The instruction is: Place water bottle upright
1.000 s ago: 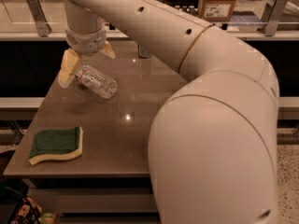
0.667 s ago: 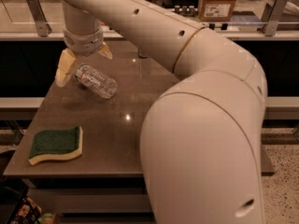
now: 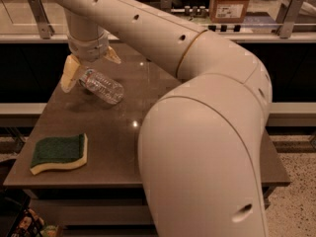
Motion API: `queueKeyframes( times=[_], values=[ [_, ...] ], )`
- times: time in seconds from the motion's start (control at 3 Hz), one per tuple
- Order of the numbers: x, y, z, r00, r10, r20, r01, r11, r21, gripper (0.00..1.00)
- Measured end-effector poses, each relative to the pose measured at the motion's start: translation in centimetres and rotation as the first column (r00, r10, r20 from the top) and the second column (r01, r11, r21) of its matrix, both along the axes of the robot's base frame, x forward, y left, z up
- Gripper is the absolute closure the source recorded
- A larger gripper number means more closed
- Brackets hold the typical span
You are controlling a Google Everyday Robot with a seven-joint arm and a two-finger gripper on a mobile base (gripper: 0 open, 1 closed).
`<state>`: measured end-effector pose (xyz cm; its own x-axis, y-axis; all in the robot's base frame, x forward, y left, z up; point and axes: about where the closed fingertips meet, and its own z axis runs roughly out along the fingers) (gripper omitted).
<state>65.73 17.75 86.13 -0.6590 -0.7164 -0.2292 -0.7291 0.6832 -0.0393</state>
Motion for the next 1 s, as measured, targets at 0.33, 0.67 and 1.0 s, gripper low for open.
queueKeyframes(
  times=[0.33, 0.67, 1.0],
  values=[
    [0.6, -0.5, -1.0, 0.9997, -0.025, 0.001, 0.025, 0.998, -0.057, 0.00],
    [1.0, -0.7, -1.9, 0.9998, -0.018, -0.004, 0.017, 0.994, -0.108, 0.00],
    [1.2, -0.5, -2.1, 0.9999, -0.016, 0.001, 0.016, 0.995, -0.100, 0.19]
  ],
)
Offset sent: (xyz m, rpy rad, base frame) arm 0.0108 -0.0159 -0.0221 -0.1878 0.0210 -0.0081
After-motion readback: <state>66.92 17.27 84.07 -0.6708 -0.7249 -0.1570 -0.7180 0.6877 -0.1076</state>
